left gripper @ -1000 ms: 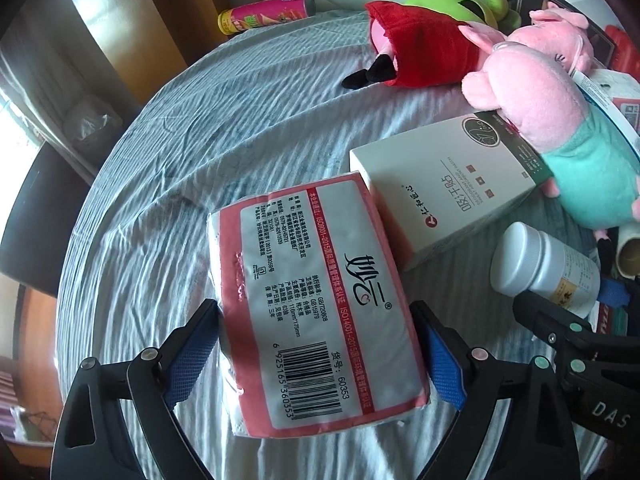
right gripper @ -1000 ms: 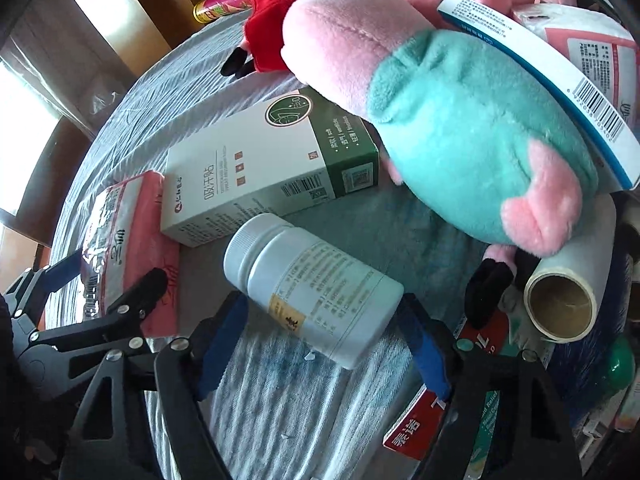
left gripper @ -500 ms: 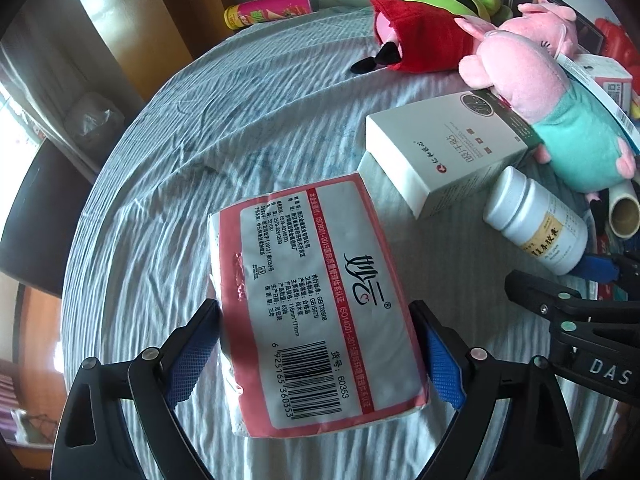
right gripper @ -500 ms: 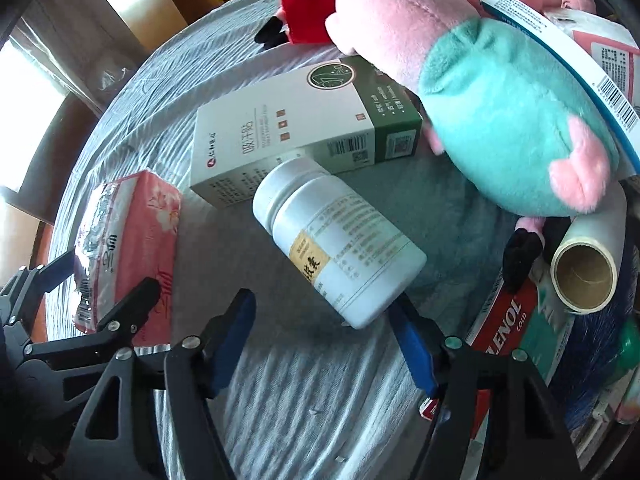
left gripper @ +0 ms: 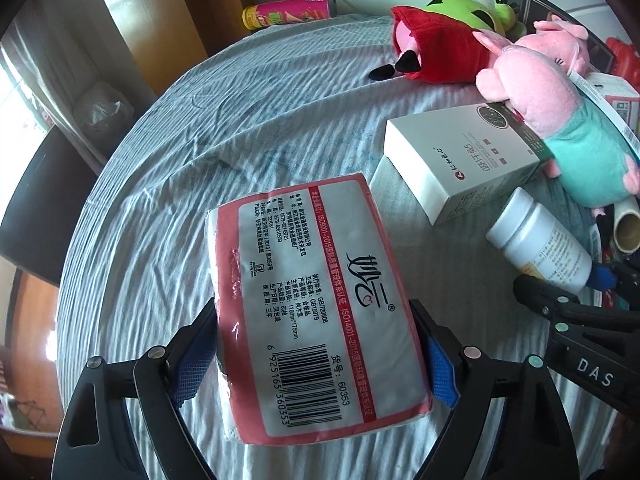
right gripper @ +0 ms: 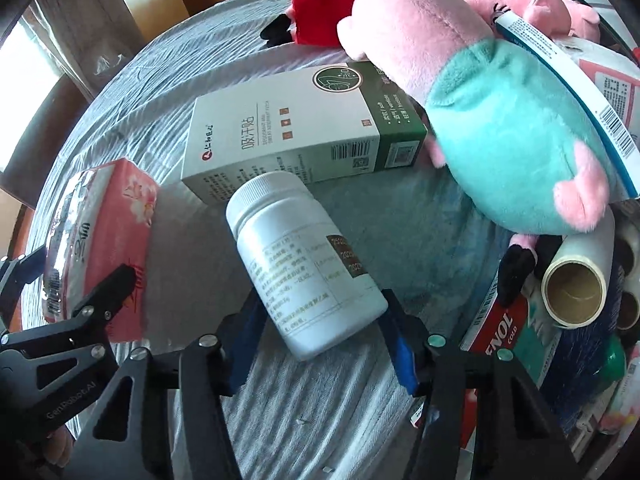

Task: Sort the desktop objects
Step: 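Grasp the pink-white tissue pack with left tool while right grasps white pill bottle, then carry the tissue pack with left tool while right carries pill bottle to bin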

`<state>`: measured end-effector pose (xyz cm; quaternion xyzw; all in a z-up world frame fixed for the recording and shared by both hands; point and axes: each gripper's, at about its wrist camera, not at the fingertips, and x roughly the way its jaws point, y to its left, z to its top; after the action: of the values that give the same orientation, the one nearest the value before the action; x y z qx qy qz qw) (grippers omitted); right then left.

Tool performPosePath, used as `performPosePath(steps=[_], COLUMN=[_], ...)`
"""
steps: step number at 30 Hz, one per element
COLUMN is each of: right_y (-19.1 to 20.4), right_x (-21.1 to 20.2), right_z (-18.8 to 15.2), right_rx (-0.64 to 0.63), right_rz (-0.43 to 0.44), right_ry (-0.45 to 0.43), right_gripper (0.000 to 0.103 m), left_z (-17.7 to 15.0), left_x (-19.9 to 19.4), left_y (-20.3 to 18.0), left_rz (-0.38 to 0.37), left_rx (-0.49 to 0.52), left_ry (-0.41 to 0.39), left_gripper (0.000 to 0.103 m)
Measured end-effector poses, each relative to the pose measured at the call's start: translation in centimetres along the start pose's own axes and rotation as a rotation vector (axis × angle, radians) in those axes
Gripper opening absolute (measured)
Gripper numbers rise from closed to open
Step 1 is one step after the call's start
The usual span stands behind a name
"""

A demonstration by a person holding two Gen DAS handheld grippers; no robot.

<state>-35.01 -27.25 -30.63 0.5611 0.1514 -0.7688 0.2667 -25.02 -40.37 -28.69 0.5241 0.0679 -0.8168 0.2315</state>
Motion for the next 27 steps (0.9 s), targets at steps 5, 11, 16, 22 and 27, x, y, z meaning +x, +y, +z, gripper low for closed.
performPosePath(steps=[5, 11, 16, 22, 27], right_y=[0.2, 1.2, 1.6, 1.2, 1.5], right_x=[-1.4, -3.2, -3.5, -3.7, -1.5], right_z=[0.2, 0.6, 0.0, -1.4, -1.7], right_rx=[0.002, -0.007, -0.022, -0.029, -0.056], right_rz=[0.015, 0.028, 0.067, 0.08, 0.057], right_ry=[-0.046, -0.096, -0.082, -0.075, -0.016], right_gripper=[0.054, 0.047, 0.047, 0.075, 0.076], left_z=[-0.1, 0.0, -0.7, -1.9, -2.7], left_x=[-2.1, -4.1, -4.6, -3.8, -3.0], left_y=[0.7, 0.8, 0.5, 0.3, 0.0], left_rz=[0.019, 0.004, 0.001, 0.008, 0.01], left_rx=[-0.001, -0.005, -0.002, -0.011, -0.013], left_ry=[-0.059, -0.102, -0.096, -0.06, -0.031], left_gripper=[0.087, 0.087, 0.087, 0.087, 0.087])
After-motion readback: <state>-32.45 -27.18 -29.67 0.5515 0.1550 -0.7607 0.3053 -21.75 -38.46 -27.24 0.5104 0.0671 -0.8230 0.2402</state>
